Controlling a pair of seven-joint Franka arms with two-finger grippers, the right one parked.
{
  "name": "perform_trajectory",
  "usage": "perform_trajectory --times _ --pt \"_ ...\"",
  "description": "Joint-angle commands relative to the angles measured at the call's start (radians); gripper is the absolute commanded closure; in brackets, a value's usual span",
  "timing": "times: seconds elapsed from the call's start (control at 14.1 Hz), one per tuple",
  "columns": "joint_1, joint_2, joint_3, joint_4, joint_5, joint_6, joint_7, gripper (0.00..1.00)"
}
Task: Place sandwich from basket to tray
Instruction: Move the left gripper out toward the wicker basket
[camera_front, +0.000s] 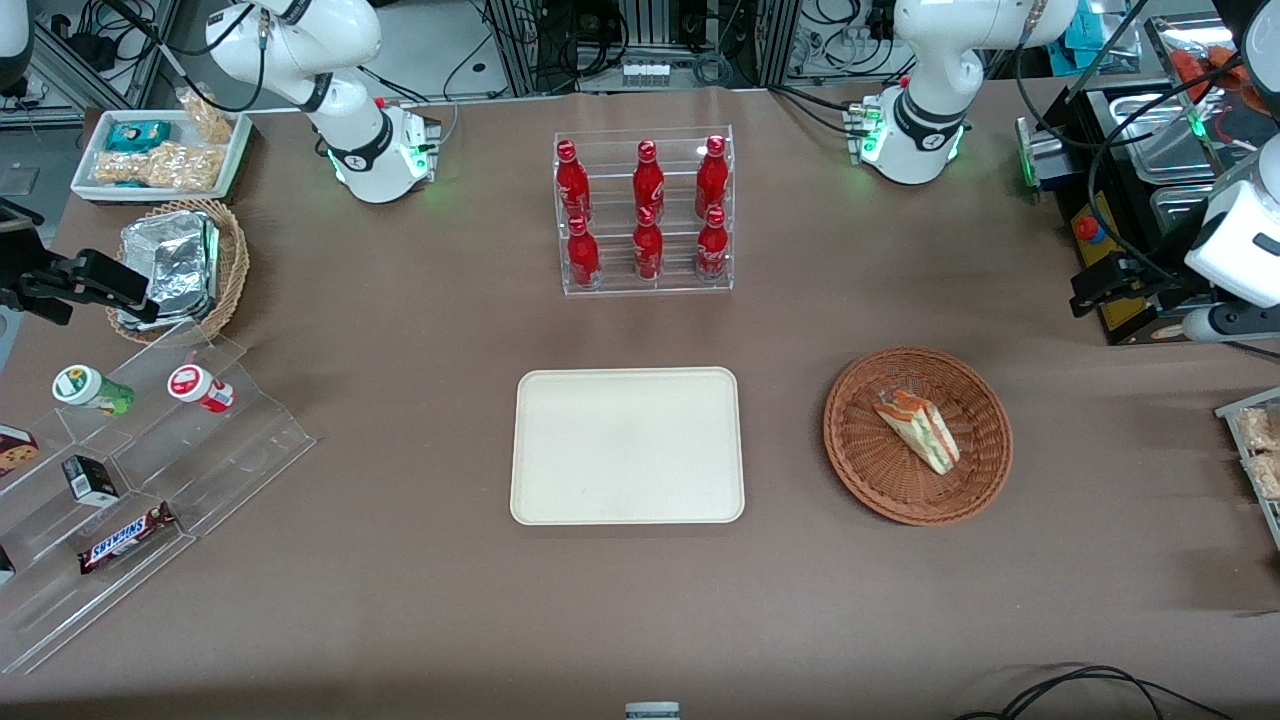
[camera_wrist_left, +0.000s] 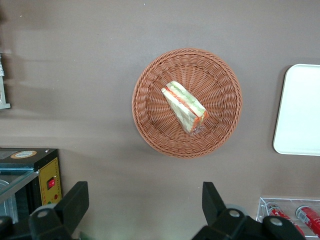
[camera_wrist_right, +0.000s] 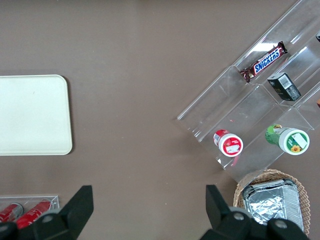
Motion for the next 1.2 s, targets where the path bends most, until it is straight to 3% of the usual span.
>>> perform_trajectory --times 0.0,0.64,0.85,1.13 --pt "-0.013 0.010 0.012 0.021 0.008 -0.012 0.010 0.00" --pt "-0.043 0.015 0.004 -0.007 0.006 -0.024 0.006 0.00" --pt "-0.050 0.019 0.003 -0.096 0.008 -0.004 -0.011 0.00" --pt "-0.123 0.082 0.004 -0.270 0.012 0.257 -0.242 0.00"
